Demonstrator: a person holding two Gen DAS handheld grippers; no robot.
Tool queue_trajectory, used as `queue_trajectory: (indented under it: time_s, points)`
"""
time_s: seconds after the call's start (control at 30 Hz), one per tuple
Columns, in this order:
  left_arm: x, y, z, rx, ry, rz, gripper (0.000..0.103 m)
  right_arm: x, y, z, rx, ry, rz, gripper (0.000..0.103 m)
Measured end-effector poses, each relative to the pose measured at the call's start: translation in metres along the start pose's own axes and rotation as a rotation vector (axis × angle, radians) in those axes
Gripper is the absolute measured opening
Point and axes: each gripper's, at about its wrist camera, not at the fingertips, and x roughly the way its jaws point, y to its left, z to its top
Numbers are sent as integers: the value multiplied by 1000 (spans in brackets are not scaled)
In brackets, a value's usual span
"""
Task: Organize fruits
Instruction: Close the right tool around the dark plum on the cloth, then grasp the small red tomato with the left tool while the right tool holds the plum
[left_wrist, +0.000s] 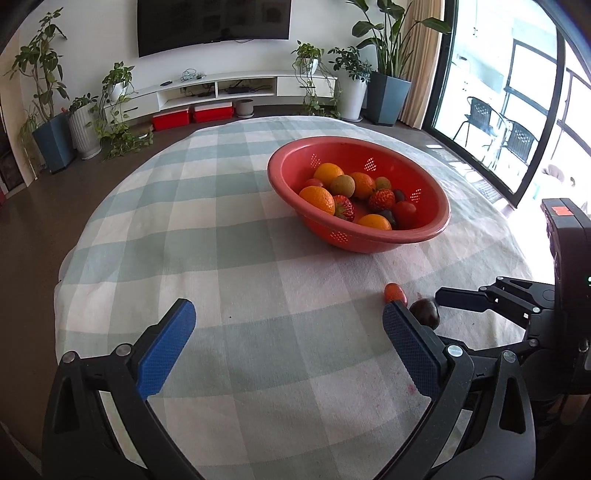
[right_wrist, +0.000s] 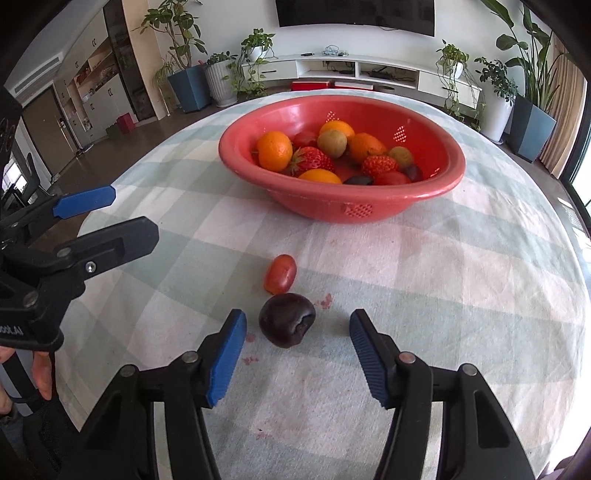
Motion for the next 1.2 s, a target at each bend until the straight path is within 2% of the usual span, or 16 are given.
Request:
queue_trajectory:
  time_s: [0.1, 0.23, 0.63, 0.97, 1.2]
  points:
    - [4, -1, 0, -2, 15, 16, 103, 1, 0, 1, -1, 1, -10, 61]
    - [8, -4, -1, 14, 34, 36, 103, 1, 4, 3, -18, -1, -23, 53]
    - [13, -4, 0, 6, 44, 30, 103, 1, 16, 3, -84, 8, -41, 33]
    - [18, -13, 2, 32, 54, 3, 103, -11, 9, 0, -63, -3, -33, 32]
    - [29, -41, 9, 93, 74, -45, 102, -30, -15, 0, -11, -29, -76, 32]
